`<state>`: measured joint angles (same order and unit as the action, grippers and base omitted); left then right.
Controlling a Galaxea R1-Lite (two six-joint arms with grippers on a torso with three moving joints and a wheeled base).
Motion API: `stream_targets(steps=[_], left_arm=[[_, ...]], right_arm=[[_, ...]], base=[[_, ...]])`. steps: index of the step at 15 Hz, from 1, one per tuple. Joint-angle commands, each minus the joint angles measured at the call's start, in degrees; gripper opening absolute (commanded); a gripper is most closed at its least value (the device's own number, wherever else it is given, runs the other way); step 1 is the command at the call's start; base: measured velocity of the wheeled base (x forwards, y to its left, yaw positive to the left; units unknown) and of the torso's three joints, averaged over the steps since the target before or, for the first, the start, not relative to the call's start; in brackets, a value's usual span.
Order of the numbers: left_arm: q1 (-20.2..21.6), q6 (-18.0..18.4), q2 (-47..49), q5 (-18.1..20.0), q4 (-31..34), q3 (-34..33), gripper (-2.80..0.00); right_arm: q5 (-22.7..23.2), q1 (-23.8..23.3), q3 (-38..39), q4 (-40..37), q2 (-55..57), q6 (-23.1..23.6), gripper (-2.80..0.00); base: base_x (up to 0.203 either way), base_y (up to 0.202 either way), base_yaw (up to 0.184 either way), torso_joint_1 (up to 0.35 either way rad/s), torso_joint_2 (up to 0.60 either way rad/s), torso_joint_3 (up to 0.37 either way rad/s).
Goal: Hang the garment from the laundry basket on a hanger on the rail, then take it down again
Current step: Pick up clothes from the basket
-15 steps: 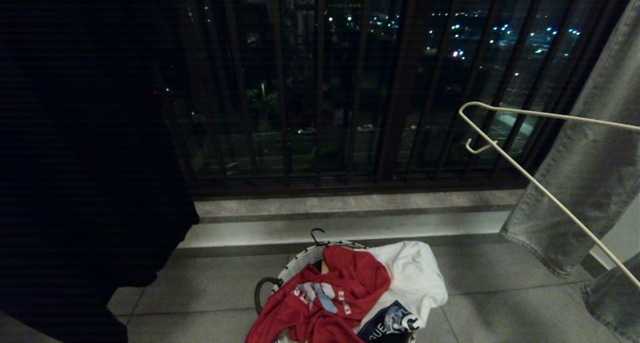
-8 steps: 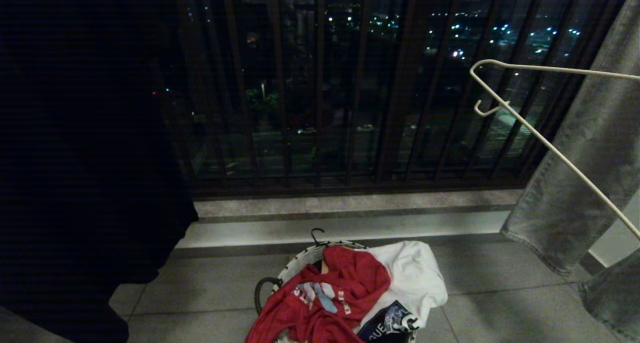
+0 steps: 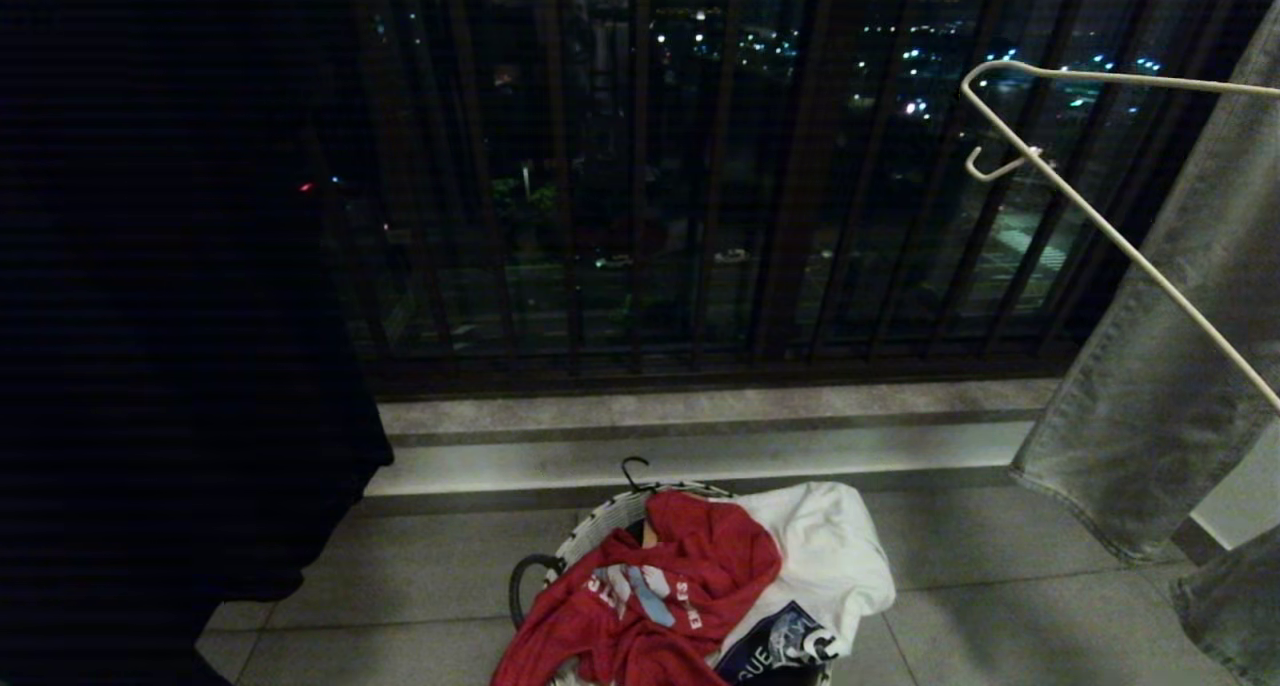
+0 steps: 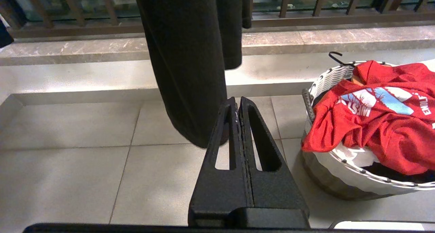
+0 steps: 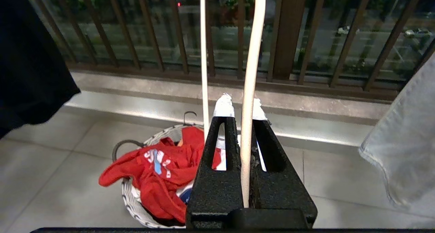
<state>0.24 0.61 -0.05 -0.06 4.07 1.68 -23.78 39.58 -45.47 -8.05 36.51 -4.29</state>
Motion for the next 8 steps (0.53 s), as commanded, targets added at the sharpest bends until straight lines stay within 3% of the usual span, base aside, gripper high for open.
stream_targets(steps=[1,3,8], left_arm=[[0.0,1.4,0.0,0.3,0.1,0.4,-2.80],[0.0,2.9,3.3,2.9,0.3,2.5,-2.80],[0.0,0.8,27.1,12.2,-0.3,16.5,-2.80]], right_arm=[[0.2,0.1,0.1,-0.1,-1.8,0.0,-2.80],[1.4,0.1,0.4,-0.1,-3.3,0.0,-2.80],[2.0,0.1,2.6,0.3,-3.6,-0.3,-2.80]], base=[[0.000,0.000,0.000,0.000,0.00,0.000],[0.000,0.000,0.000,0.000,0.00,0.000],[0.000,0.000,0.000,0.000,0.00,0.000]])
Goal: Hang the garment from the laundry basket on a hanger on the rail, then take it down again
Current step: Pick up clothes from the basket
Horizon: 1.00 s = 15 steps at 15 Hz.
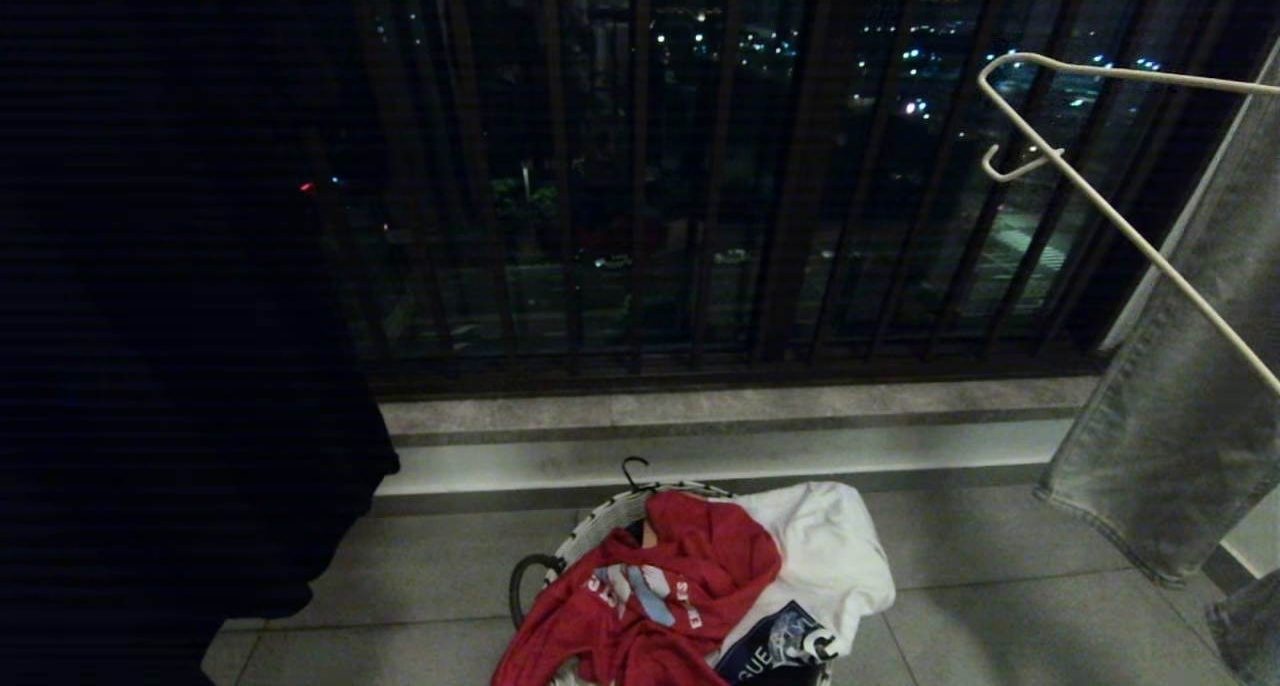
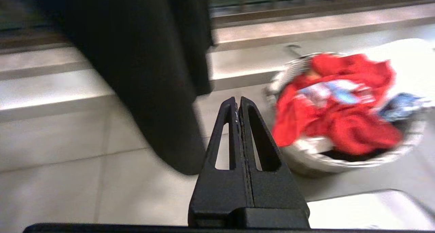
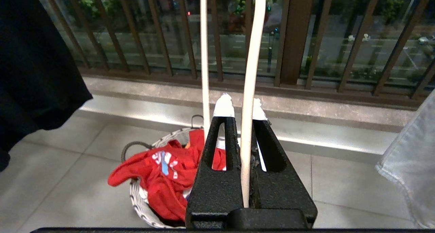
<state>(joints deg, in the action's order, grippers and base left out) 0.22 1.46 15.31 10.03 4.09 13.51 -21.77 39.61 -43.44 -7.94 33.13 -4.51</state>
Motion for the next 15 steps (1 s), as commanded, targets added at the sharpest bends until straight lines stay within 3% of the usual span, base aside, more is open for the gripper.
stream_targets(steps=[1,3,5,9,15], left_arm=[[0.0,-0.1,16.8,4.6,-0.6,7.9,-2.80],[-1.3,0.7,28.5,9.7,-0.8,14.2,-2.80],[-6.3,1.4,41.1,11.7,-1.0,20.2,-2.80],[-19.2,2.0,67.0,9.5,-1.1,34.6,-2.80],[-31.3,1.8,97.9,5.2,0.5,65.2,-2.80]], right_arm=[[0.0,0.1,0.6,0.8,-0.1,-0.1,-2.80],[0.0,0.1,0.6,2.5,1.2,0.0,-2.80],[0.1,0.1,1.3,2.8,1.8,-0.1,-2.80],[0.5,0.1,1.5,3.9,4.3,-0.1,-2.80],[0.5,0.0,2.0,4.1,7.9,0.2,-2.80]], base=[[0.000,0.000,0.000,0.000,0.00,0.000],[0.000,0.000,0.000,0.000,0.00,0.000],[0.000,0.000,0.000,0.000,0.00,0.000],[0.000,0.000,0.000,0.000,0.00,0.000],[0.000,0.000,0.000,0.000,0.00,0.000]])
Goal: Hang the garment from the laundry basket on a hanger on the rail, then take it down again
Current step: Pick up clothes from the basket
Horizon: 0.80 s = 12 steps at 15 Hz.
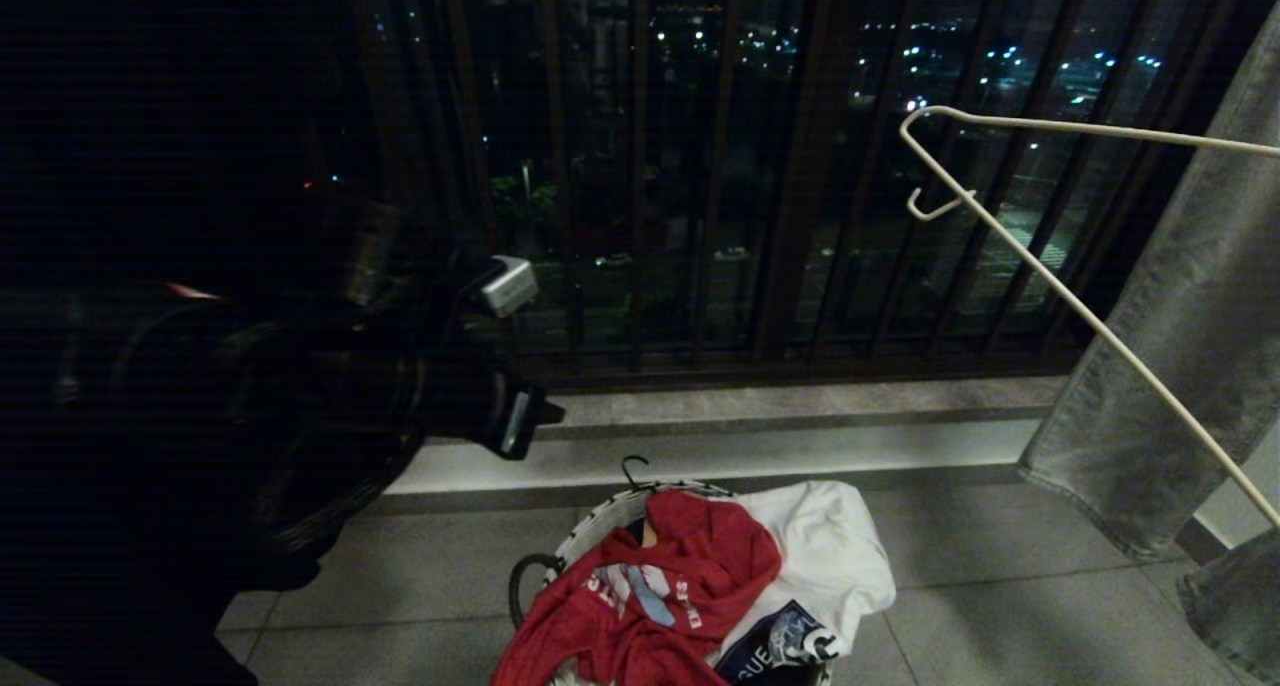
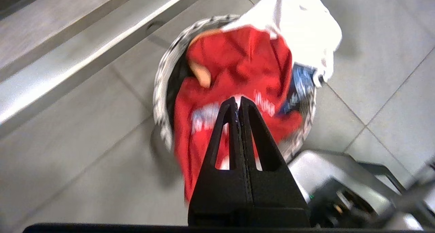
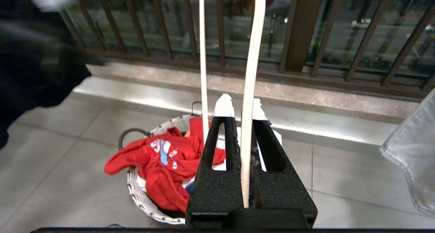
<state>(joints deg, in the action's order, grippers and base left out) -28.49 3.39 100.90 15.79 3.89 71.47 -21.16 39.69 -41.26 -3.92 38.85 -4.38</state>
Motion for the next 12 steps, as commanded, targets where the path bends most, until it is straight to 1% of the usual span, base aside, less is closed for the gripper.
stream_targets(steps=[1,3,4,6,8,9,11,12], left_arm=[[-4.0,-0.9,16.1,-1.3,2.4,11.2,-2.80],[-6.7,-3.4,23.0,-2.3,5.0,16.4,-2.80],[-7.6,-4.0,26.6,-3.1,5.6,19.1,-2.80],[-8.7,-4.7,32.2,-5.3,6.3,24.9,-2.80],[-9.1,-5.1,36.1,-10.2,6.7,29.1,-2.80],[-9.2,-5.2,37.4,-11.4,6.8,30.8,-2.80],[-9.6,-5.2,39.7,-12.0,8.0,32.8,-2.80],[-10.2,-5.2,40.7,-13.7,10.0,34.6,-2.80]], right_arm=[[-0.1,0.0,-0.1,0.1,2.1,-0.1,-2.80],[0.2,0.0,0.0,0.3,1.1,-0.2,-2.80],[0.2,0.0,0.0,1.5,1.1,-0.2,-2.80],[0.3,0.0,-0.2,3.9,0.9,-0.1,-2.80],[0.5,0.0,-0.7,4.1,1.0,-0.1,-2.80],[0.6,0.0,-0.8,4.3,0.8,-0.1,-2.80],[0.6,0.0,-0.4,4.2,0.2,-0.2,-2.80],[0.6,0.1,-0.1,4.1,0.0,-0.2,-2.80]], base=[[0.000,0.000,0.000,0.000,0.00,0.000],[0.000,0.000,0.000,0.000,0.00,0.000],[0.000,0.000,0.000,0.000,0.00,0.000],[0.000,0.000,0.000,0.000,0.00,0.000],[0.000,0.000,0.000,0.000,0.00,0.000],[0.000,0.000,0.000,0.000,0.00,0.000],[0.000,0.000,0.000,0.000,0.00,0.000],[0.000,0.000,0.000,0.000,0.00,0.000]])
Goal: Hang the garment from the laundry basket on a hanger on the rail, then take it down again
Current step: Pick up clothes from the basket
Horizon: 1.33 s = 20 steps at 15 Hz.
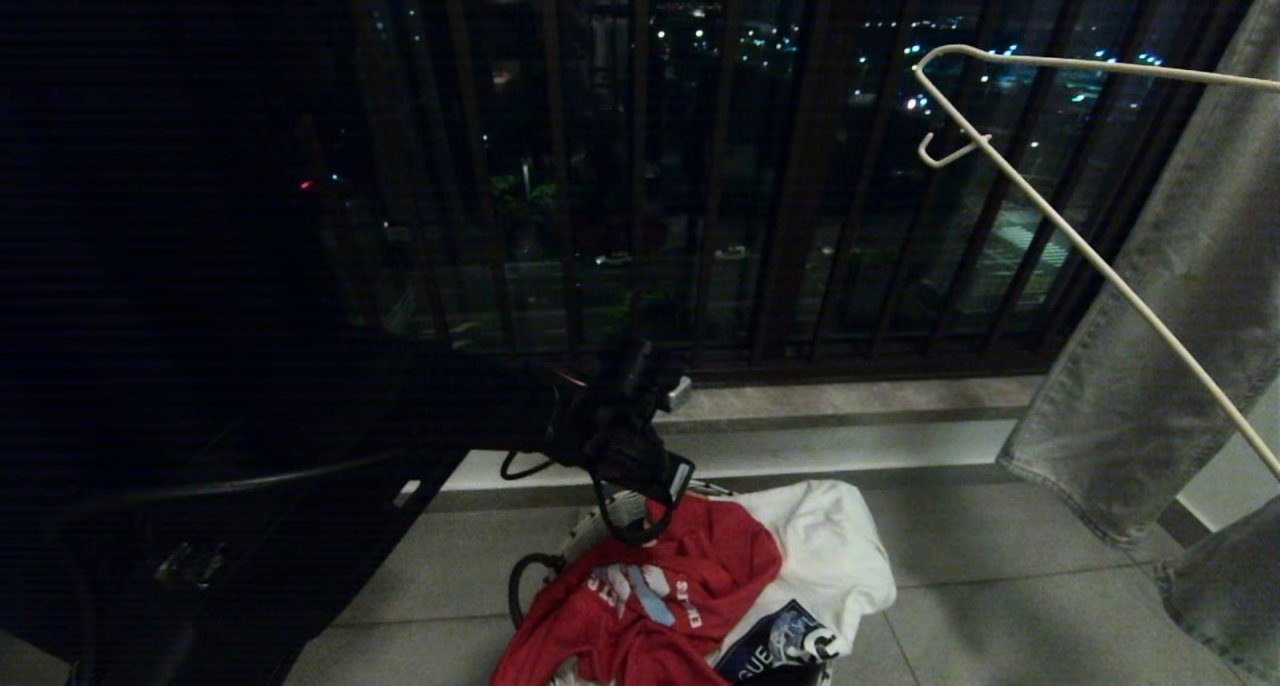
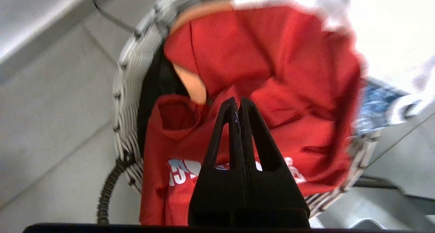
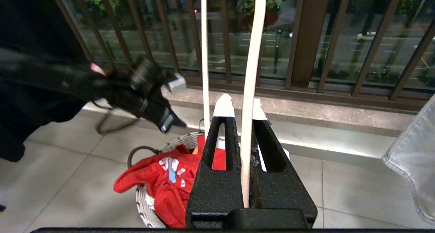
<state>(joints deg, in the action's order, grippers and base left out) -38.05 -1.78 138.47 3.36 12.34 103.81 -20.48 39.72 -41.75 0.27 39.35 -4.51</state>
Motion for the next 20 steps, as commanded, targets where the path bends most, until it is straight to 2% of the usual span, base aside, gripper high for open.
stream_targets(steps=[1,3,5,6,9,11,16,20], left_arm=[[-0.9,-0.1,3.5,-3.5,3.3,3.4,-2.80],[-1.5,-0.6,2.5,-4.2,4.1,3.4,-2.80],[-2.4,-0.7,2.7,-6.9,8.2,4.8,-2.80],[-2.7,-0.8,3.2,-7.1,9.8,5.3,0.00],[-3.3,-0.9,5.7,-7.2,10.7,6.3,0.00],[-4.2,-2.2,6.9,-8.3,10.8,6.1,0.00],[-4.5,-2.5,7.6,-11.4,14.6,4.5,0.00],[-4.5,-2.8,7.3,-11.0,14.5,2.8,0.00]], right_arm=[[-0.1,0.1,1.1,0.0,-0.6,-0.1,-2.80],[0.5,0.1,1.7,0.2,0.7,-0.2,-2.80],[0.7,0.1,2.1,0.9,3.1,-1.6,-2.80],[0.8,0.2,2.4,1.1,4.1,-2.1,-2.80],[0.9,0.2,3.9,1.8,5.8,-2.4,-2.80],[0.9,0.2,4.7,2.7,6.2,-2.3,-2.80],[0.9,0.2,4.8,2.9,6.3,-2.3,-2.80],[0.9,0.2,4.8,2.9,6.2,-2.4,-2.80]], base=[[0.000,0.000,0.000,0.000,0.00,0.000],[0.000,0.000,0.000,0.000,0.00,0.000],[0.000,0.000,0.000,0.000,0.00,0.000],[0.000,0.000,0.000,0.000,0.00,0.000],[0.000,0.000,0.000,0.000,0.00,0.000],[0.000,0.000,0.000,0.000,0.00,0.000],[0.000,0.000,0.000,0.000,0.00,0.000],[0.000,0.000,0.000,0.000,0.00,0.000]])
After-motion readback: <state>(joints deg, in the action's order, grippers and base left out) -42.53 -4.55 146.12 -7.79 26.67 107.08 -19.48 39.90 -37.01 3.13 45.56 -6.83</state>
